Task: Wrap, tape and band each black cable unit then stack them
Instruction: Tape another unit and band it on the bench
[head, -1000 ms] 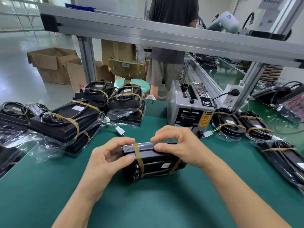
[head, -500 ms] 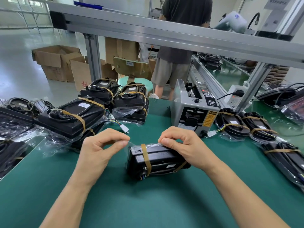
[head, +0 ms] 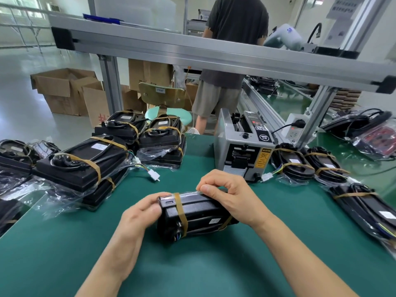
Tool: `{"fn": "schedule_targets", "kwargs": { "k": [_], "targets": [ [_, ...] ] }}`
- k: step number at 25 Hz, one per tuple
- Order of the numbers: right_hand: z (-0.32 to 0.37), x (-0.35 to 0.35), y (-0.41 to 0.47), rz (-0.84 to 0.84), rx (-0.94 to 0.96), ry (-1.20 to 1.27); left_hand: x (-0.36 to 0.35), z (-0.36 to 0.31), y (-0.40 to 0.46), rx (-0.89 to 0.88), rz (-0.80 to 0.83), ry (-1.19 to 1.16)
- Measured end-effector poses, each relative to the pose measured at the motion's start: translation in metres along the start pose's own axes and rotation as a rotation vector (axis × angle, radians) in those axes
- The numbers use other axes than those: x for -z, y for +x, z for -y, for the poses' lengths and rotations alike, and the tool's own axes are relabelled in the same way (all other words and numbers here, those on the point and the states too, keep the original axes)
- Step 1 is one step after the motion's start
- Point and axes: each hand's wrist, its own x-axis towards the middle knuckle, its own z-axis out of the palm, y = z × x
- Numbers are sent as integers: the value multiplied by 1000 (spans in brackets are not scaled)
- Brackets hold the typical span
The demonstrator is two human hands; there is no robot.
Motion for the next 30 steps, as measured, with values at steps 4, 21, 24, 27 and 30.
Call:
{"fn": "schedule_targets", "kwargs": {
  "k": [4,21,24,27,30],
  "targets": [
    [2,-2,5,-24,21,-123,-16,13,-3,-114,-157,189],
    [-60,44,54,-1036,-866,252,-71,35,-8,-226,-679,373],
    [-68,48,64,-1087,-946,349,-68,34,-8,-211,-668,362],
    [-72,51,68,-1029,-959,426,-65,34,-8,-203,-642,356],
    [-60,49,72,-1084,-983,506,-65,34,-9,-191,-612,328]
  ]
}}
